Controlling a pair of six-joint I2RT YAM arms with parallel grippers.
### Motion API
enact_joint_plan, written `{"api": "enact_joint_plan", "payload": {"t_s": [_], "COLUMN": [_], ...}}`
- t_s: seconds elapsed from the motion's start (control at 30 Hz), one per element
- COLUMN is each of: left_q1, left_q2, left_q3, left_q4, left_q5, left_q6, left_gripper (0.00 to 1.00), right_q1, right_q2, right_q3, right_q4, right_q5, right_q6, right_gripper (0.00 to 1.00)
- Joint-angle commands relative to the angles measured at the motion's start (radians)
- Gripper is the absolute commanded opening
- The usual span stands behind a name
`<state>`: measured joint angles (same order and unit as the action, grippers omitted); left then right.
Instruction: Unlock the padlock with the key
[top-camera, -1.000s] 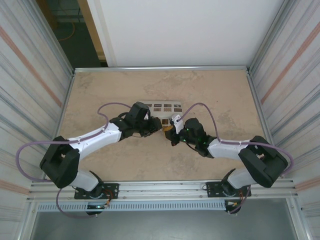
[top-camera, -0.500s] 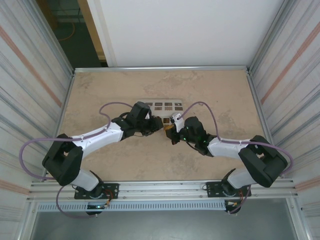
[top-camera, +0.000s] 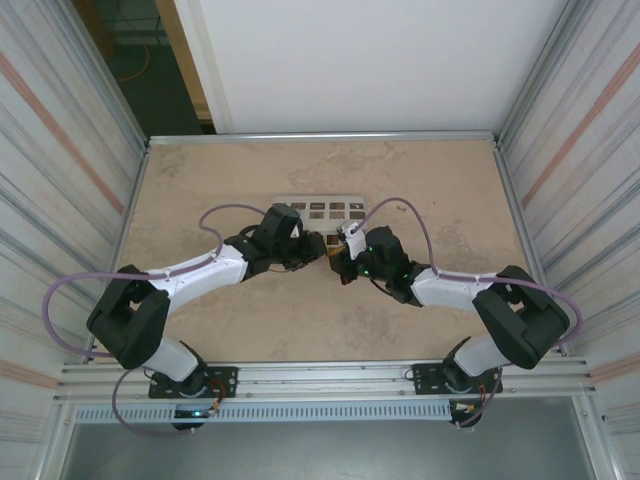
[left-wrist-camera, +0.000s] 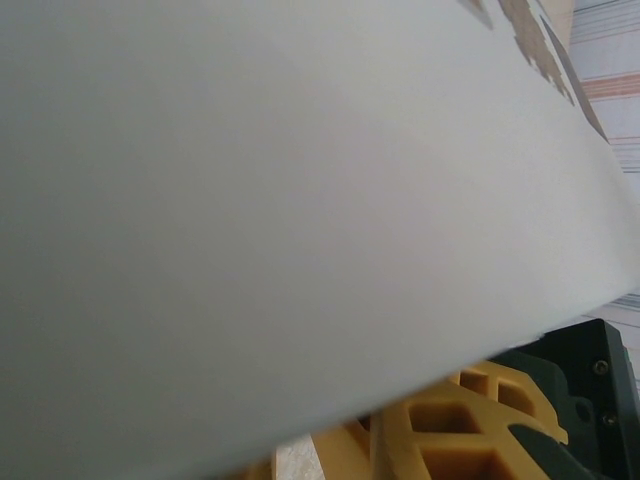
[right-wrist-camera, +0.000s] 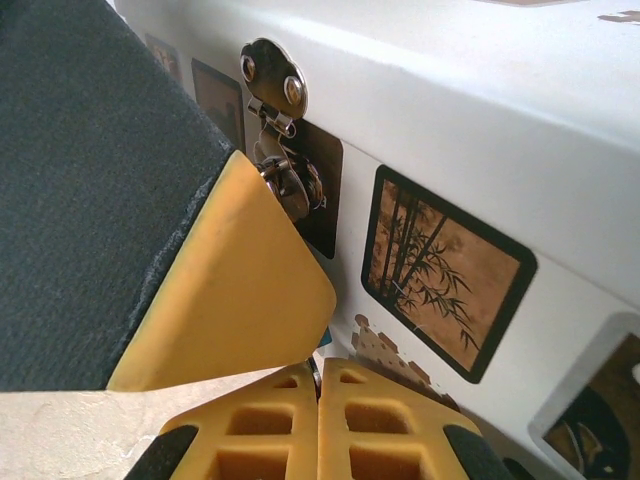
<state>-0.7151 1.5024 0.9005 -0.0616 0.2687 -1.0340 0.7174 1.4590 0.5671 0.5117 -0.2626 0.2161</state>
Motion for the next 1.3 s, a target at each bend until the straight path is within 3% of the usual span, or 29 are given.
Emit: {"api": "enact_joint_plan", "payload": {"t_s": [0.0,0.7,1.27], "left_q1": [-0.046,-0.043,-0.029], "left_q2": [0.014,0.089,0.115], "left_q3": [-0.017,-0.079,-0.119], "left_q4": [0.059,0.183,0.255], "left_q5": [0.178,0.144,0.129], "left_q6": [-0.006,-0.044,-0.063], "left_gripper": [0.22,0.23,0.44], "right_q1": [0.015,0.006,-0.040], "right_q2": [-0.011,0.089,0.182], "right_q3": [0.117,-0.084,-0.160], "right_q4": [0.284,0.234,0.282], "right_q5": [-0.113,-0.076,-0.070], "right_q6": [-0.017,0.042,0.139], "right_gripper": [0.00,0.00,0.00]}}
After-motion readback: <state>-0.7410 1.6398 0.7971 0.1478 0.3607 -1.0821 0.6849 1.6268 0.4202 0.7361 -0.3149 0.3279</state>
